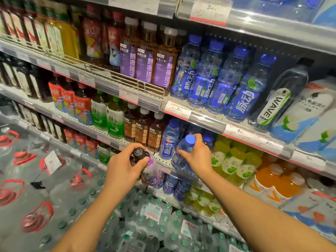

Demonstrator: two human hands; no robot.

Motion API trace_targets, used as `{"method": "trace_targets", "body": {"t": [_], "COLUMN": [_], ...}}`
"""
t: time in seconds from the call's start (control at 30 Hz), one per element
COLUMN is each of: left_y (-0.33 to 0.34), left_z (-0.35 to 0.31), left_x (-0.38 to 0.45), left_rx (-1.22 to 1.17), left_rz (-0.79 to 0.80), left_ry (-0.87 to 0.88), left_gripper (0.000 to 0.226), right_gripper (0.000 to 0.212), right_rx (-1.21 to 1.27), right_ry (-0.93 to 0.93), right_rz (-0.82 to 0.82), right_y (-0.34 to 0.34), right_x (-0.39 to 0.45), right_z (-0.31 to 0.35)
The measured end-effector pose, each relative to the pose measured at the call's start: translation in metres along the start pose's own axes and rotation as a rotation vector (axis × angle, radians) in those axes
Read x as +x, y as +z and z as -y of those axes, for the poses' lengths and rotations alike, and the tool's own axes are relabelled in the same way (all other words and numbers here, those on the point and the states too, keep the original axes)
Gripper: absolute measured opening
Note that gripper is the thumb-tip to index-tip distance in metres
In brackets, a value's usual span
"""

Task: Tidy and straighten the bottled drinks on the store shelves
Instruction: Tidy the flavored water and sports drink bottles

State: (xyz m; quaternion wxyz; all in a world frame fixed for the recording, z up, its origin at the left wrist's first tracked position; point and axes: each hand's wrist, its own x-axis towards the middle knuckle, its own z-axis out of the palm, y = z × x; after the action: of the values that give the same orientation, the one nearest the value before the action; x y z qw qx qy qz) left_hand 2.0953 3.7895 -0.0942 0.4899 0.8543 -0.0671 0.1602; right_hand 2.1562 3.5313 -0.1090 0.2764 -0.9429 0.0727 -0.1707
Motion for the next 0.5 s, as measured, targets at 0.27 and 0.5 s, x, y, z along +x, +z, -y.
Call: {"method": "trace_targets", "body": {"t": [0.27, 0.5], "left_y": [-0.001, 0.004], "left_z": [0.014, 0.02], "left_x": [-0.02, -0.032], "left_rx": [0.024, 0.03], "left_rz": [0.042, 0.088], "left_ry": [0.012, -0.015], "left_gripper": [0.026, 0.025], "right_gripper": [0.079, 0.068], "right_rx": [-0.11, -0.456], "right_ry": [0.008, -0.016], "right_rz": [0.061, 0.106], "right_y": [0.016, 0.003], "right_x": [0.028, 0.047], "right_z": [0.007, 0.019]}}
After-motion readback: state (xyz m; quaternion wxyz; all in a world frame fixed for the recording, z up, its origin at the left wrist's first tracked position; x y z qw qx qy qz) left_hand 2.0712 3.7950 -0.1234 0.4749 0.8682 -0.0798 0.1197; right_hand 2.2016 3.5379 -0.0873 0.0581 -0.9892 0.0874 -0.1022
